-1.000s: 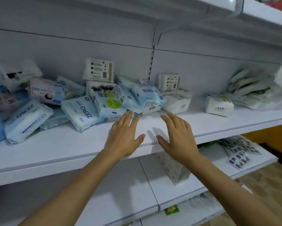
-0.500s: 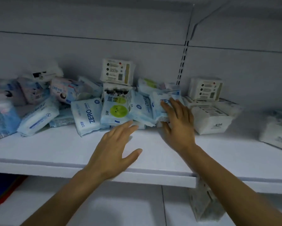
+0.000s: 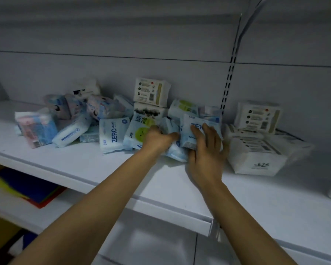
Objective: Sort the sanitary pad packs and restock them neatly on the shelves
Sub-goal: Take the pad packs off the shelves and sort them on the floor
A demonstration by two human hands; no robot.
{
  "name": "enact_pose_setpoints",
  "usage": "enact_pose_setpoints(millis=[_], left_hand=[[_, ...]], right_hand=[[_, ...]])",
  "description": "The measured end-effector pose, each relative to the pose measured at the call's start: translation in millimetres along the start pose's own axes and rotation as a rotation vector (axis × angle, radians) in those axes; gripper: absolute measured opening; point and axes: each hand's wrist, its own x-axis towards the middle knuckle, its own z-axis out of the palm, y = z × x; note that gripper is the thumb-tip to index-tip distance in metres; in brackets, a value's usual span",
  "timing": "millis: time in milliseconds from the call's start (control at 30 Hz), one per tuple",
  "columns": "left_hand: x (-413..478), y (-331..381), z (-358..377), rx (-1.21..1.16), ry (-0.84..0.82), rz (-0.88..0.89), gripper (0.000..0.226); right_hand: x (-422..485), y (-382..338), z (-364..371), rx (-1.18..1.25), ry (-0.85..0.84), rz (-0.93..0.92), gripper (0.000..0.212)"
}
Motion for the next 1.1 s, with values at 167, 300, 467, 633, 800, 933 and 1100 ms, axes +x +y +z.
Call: enact_pose_setpoints(millis=[167,300,467,633,800,933,1100], left_hand=[[-26,2,3,-0.015,-0.006,0.029,0.031],[-48,-3,-11,-0.071,0.062,0.048,0.026],[-69,-5,-58,-0.233,0.145,0.054,0.021],[-85,-6,-104,-0.302,0.238,0.08,0.021],[-102,-9,-165,-0.306,0.303,0.111,0.011],[-121,-21,-222,-0.34,0.304,0.145,0.011],[-150,-50,-300,-0.433,0.125,0.177,0.074]], right_hand=[[2,-4,-3,0.045,0.017,0.043,0.059],[5,-11,-15,0.191,0.113,0.108,0.052],[10,-29,-32,0.524,0.183,0.102,0.052],[14,-91,-76,1.134,0.186,0.434,0.033],[24,-154,-88,1.575,-0.193,0.823,0.024],[2,-222,-78,1.661,-0.585,0.76,0.041],[-30,-315,-63,1.823,-0.921,0.623,0.063]])
